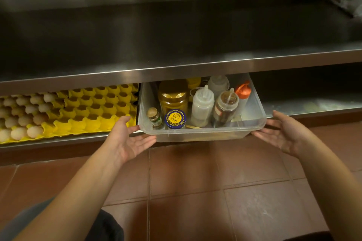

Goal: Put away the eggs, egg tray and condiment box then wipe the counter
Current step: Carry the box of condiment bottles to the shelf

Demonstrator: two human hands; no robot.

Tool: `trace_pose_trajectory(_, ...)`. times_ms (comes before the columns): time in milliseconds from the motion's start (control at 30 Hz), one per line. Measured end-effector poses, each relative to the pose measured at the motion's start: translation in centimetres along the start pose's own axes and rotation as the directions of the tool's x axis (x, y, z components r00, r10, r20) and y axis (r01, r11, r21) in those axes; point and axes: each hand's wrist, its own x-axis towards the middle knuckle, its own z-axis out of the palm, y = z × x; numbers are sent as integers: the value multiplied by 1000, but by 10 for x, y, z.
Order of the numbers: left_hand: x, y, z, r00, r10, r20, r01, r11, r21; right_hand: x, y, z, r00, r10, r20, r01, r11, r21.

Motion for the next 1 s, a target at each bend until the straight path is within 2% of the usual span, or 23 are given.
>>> trace_pose_trajectory(233, 9, 0, 1, 1000, 20, -1, -20, 999, 25, 11, 5, 9, 990, -134, -49, 130, 989, -68)
trace_pose_trajectory(367, 12, -1, 7, 999, 23, 23, -23, 999, 26, 18, 2, 18, 976, -203, -81, 201, 979, -35)
trace_pose_trajectory(500, 12, 0, 8, 999, 28, 38, -29, 999, 17, 20, -2, 25, 973, -218, -71, 219, 976, 3)
trace_pose_trajectory(767, 15, 7, 12, 996, 83, 14, -83, 996, 24, 19, 0, 33, 963, -261, -72, 258, 965, -42)
trace_pose_trajectory(1000, 24, 15, 15, 995, 93, 27, -91, 994, -65, 27, 2, 42, 951, -301, -73, 300, 954, -26)
